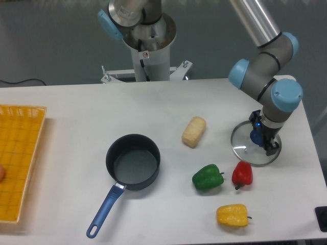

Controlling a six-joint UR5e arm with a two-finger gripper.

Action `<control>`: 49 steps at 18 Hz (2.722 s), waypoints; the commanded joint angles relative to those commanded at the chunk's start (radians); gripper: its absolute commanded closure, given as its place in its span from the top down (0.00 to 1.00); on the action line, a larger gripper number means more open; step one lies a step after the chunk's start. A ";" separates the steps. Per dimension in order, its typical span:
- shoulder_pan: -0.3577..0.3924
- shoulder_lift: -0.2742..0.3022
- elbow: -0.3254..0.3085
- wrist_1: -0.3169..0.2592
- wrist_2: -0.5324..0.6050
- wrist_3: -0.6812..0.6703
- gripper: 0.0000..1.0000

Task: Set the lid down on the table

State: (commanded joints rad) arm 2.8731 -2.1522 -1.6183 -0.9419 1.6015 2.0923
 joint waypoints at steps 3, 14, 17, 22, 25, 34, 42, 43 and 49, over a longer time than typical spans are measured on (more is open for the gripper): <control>0.000 0.000 0.000 0.000 0.000 0.000 0.64; 0.000 0.008 0.003 0.000 0.000 0.000 0.69; 0.000 0.012 0.003 -0.002 -0.002 0.002 0.69; 0.000 0.021 0.002 -0.002 -0.002 0.000 0.69; 0.000 0.028 0.002 -0.002 -0.002 0.000 0.69; -0.002 0.026 0.000 -0.002 -0.002 0.000 0.69; -0.002 0.020 -0.006 -0.002 -0.002 -0.002 0.71; -0.002 0.020 -0.006 0.000 -0.002 -0.002 0.71; -0.002 0.018 -0.006 0.000 -0.002 -0.002 0.71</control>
State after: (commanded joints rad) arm 2.8716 -2.1338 -1.6245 -0.9419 1.5999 2.0908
